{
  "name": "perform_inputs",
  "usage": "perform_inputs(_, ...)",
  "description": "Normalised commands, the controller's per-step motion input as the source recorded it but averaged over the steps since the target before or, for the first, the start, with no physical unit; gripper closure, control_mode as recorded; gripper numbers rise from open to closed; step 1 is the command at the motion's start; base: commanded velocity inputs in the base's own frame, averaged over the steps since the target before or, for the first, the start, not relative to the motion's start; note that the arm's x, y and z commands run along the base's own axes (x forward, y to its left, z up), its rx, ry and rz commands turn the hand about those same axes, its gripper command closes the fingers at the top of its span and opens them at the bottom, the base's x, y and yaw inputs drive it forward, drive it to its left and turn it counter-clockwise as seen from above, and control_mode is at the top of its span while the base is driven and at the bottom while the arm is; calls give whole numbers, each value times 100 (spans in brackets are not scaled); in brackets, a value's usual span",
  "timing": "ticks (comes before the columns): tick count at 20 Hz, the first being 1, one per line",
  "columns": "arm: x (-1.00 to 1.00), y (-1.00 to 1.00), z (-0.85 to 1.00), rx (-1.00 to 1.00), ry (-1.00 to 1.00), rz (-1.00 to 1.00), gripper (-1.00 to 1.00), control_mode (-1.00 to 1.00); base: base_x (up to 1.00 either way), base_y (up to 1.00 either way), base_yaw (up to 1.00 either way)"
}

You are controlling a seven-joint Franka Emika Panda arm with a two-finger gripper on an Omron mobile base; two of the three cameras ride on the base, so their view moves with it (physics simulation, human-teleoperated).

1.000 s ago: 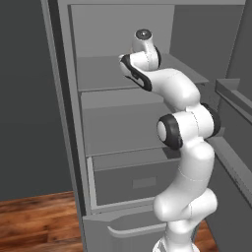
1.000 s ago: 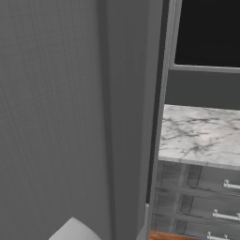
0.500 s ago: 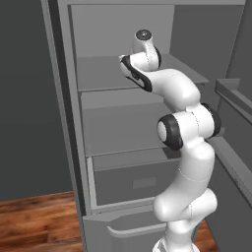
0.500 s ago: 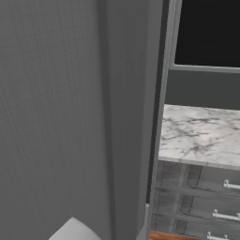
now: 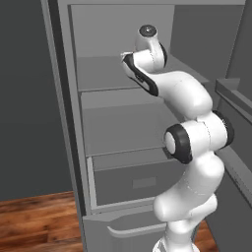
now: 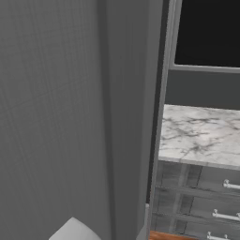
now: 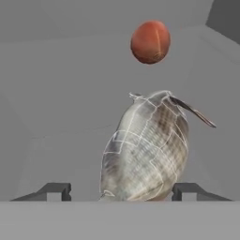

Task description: Take the fish out of the fridge, briefly rinse it in the sink, and place it on the tray next to the sink.

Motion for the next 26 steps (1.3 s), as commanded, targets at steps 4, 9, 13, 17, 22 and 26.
perform_inputs(4,-100,14,10,0,-30,-6,100,-100,0,0,0)
perform_inputs(9,-100,12,0,-2,-41,-5,100,-100,0,0,0)
perform_inputs(13,-100,10,25,0,-38,-7,100,-100,0,0,0)
perform_inputs(17,-100,13,34,0,-28,-12,100,-100,0,0,0)
perform_inputs(22,-100,5,-2,0,-9,-13,100,-100,0,0,0)
perform_inputs(26,-100,10,-11,0,3,-12,100,-100,0,0,0)
